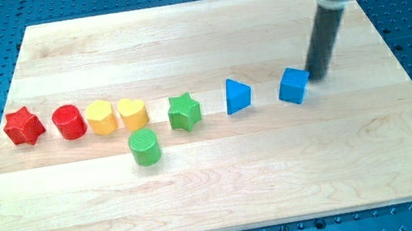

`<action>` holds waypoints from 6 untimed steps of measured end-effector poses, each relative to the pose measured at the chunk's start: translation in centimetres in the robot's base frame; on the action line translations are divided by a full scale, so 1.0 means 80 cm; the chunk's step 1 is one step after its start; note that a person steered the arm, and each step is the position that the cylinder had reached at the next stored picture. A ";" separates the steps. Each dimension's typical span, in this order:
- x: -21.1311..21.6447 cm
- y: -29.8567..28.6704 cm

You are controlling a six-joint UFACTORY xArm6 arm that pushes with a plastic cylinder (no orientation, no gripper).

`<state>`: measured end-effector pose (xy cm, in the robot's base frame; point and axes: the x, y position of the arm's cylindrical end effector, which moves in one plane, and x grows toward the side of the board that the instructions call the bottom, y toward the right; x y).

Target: Move the triangle bottom left side of the cube

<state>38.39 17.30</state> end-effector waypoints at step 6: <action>0.027 -0.040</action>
